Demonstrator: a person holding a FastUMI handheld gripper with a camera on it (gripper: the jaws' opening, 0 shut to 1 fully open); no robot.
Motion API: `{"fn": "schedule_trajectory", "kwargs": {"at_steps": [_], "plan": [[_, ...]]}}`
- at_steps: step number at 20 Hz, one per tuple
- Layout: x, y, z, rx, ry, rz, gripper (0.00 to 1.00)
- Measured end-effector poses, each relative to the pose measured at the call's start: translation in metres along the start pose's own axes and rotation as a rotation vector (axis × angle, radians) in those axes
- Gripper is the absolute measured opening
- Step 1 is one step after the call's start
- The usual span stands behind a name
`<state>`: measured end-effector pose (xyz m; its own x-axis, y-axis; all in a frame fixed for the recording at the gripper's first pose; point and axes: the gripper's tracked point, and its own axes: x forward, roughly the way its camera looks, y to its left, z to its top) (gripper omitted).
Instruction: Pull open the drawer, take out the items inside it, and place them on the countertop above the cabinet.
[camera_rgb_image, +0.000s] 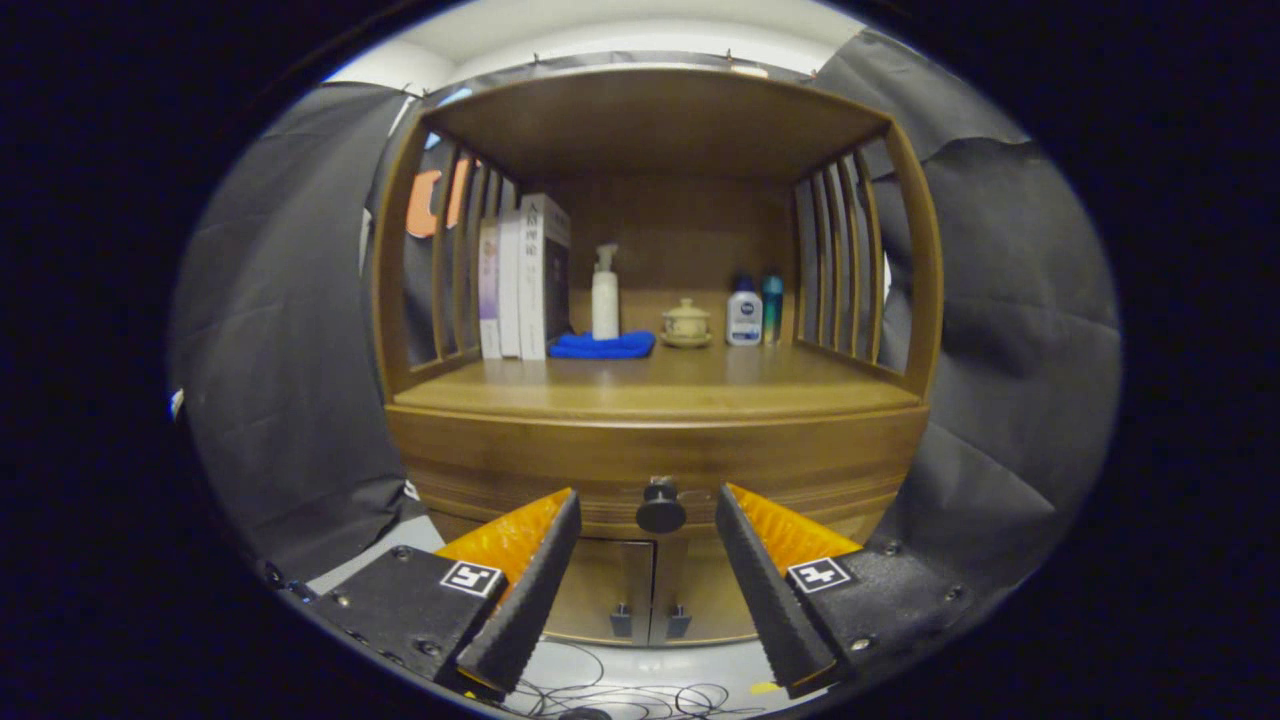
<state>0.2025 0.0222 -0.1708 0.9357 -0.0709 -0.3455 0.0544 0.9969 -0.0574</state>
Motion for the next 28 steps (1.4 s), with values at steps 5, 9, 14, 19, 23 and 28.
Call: {"fn": "schedule_trajectory", "kwargs": {"at_steps": [5, 9, 14, 19, 23, 28], "plan": [[0.040, -0.007, -0.011, -0.003, 0.032, -0.035, 0.76], [0.065, -0.018, -0.020, 0.008, 0.045, -0.065, 0.66], [0.085, -0.018, -0.026, 0.020, 0.071, -0.058, 0.54], [0.087, -0.021, -0.025, 0.041, 0.062, -0.089, 0.46], [0.084, -0.020, -0.028, 0.076, 0.095, -0.079, 0.39], [0.051, -0.021, -0.040, 0.038, 0.105, -0.079, 0.37]]}}
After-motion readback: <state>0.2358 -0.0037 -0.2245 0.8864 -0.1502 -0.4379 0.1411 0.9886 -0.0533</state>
